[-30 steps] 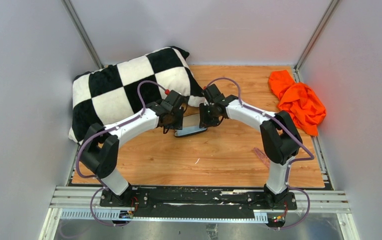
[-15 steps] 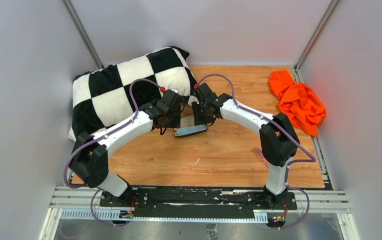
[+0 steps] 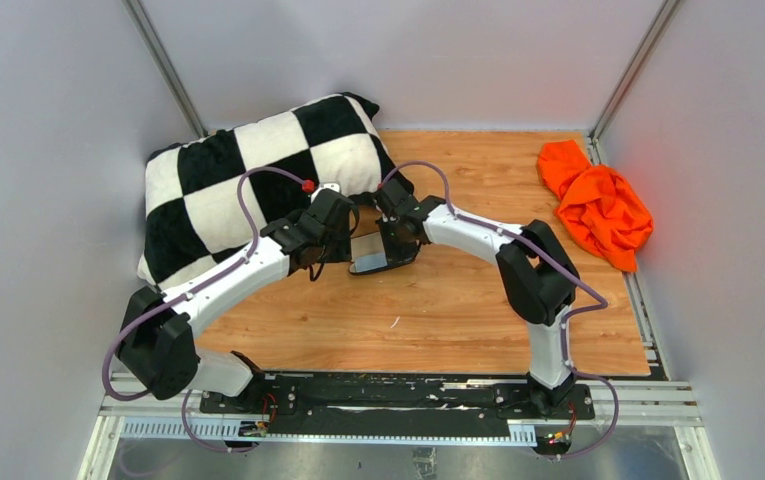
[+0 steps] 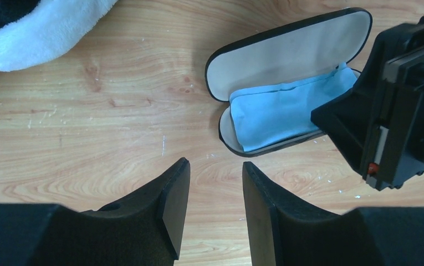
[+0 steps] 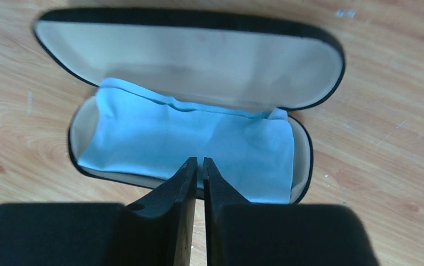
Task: Organize the sunglasses
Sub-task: Place the glasses cleaning cloth in the sunglasses case.
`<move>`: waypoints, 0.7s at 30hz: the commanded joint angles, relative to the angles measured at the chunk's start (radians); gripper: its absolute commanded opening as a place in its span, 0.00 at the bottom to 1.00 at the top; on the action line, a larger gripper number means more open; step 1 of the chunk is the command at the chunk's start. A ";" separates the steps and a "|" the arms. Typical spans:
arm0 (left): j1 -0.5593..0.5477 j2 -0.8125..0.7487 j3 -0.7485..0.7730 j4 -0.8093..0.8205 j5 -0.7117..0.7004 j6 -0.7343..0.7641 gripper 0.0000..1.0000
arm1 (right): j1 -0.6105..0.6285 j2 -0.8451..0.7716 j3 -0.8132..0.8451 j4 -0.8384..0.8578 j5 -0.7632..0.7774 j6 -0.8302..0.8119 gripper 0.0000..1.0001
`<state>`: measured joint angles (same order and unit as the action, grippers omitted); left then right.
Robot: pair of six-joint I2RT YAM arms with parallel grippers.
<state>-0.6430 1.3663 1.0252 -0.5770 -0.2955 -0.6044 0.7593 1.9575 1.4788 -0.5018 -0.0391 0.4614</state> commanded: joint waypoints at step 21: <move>-0.003 -0.087 -0.104 0.071 0.048 -0.043 0.40 | -0.099 -0.317 -0.164 -0.035 0.262 -0.015 0.34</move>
<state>-0.6430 1.3338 0.9558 -0.5354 -0.2653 -0.6434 0.7345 1.7550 1.3869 -0.5045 0.1123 0.4690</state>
